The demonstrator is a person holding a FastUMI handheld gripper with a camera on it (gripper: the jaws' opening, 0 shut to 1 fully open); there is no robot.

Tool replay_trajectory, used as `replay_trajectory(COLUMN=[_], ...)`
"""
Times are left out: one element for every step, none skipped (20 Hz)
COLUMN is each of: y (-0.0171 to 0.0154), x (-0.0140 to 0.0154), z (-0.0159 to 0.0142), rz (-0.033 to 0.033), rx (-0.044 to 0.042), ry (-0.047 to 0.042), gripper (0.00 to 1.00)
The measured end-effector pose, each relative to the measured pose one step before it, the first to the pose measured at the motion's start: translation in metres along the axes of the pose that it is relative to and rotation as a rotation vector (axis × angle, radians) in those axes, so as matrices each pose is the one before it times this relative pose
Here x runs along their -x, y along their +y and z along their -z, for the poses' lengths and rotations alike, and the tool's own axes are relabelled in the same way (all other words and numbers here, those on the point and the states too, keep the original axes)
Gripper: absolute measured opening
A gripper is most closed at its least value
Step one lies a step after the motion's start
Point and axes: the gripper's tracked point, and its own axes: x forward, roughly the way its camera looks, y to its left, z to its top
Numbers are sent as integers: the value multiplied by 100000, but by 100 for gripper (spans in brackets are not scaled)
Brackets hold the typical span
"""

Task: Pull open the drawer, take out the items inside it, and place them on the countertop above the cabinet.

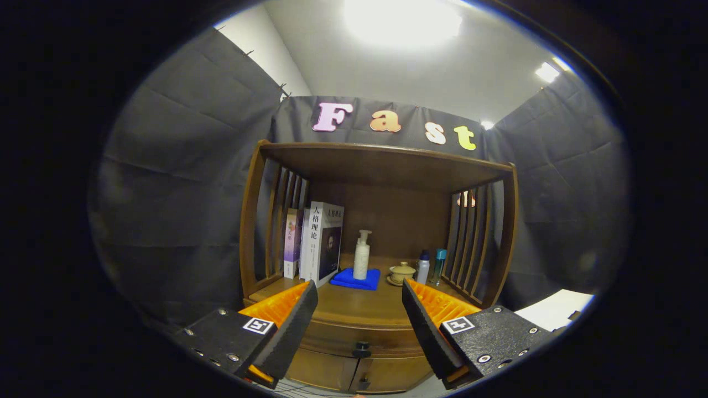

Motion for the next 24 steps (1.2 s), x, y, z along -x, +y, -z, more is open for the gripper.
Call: replay_trajectory(y=[368,133,3,30,78,253,578,692,490,207,266,278,132,-98,13,-40,26,-176,-153,-354,-342,-289,-313,-32], x=[-548,-435,-428,-386,-336,-394,-284,-250,-414,-310,-345,-273,-381,-620,-702,-504,-569,-636,-364,-403,-273,-341,-424,-386], z=[960,747,950,960,978,932,430,602,1284,1092,1565,1202,892,559,897,980,1127,849,703,733,840,697,911,638], rz=[-333,105,446,433,200,-78,-1734,-2078,-1177,268,213,-436,530,907,894,926,938,1104,890,700,762,552,452,-309], rx=[-500,-658,-650,-646,-532,-17,225,421,-104,-219,-6,647,1319,1454,1448,1045,790,633,253,-8,-74,-199,-626,-727], ry=[113,301,775,755,988,316,-2716,-1275,-115,1408,2754,2444,1752,1472,1001,971,954,1551,1468,1579,1327,1332,1847,1473], gripper=[95,95,95,95,95,95,95,95,95,95,95,95,95,95,95,95,95,95,95,95,95,95,95,95])
